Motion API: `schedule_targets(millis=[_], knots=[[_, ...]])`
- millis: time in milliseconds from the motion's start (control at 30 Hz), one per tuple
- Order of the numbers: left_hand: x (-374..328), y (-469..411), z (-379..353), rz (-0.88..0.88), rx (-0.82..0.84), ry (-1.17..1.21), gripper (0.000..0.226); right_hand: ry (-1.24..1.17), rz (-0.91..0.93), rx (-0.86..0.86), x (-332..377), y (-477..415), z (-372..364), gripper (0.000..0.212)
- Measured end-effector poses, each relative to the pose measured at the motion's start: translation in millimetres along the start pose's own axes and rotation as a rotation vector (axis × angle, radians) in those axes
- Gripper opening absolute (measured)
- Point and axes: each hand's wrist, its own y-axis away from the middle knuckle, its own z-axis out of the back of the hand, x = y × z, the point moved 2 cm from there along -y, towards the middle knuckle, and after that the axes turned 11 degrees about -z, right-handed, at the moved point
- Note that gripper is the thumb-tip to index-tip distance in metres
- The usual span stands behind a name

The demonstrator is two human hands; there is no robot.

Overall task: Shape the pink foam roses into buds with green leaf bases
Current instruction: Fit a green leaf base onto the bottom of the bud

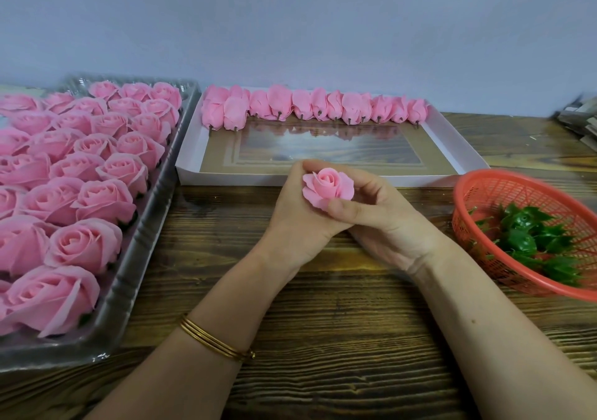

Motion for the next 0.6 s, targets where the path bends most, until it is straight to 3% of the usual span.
schedule_targets(millis=[167,333,400,600], knots=[[6,2,-4,0.001,-0.035,-0.062,0.051,-0.102,0.045,-0.156,11,3,1,0.034],[14,2,-3,0.029,0.001,-0.121,0.05,-0.038,0.136,-0.304,13,2,-3,0.01],[13,1,-4,0.027,0.017,-0.131,0.055,0.01,0.14,-0.289,12,1,-6,0.003],[11,1,-5,0.0,0.018,-0.149,0.063,0.082,0.117,-0.19,7,0,-4,0.013]])
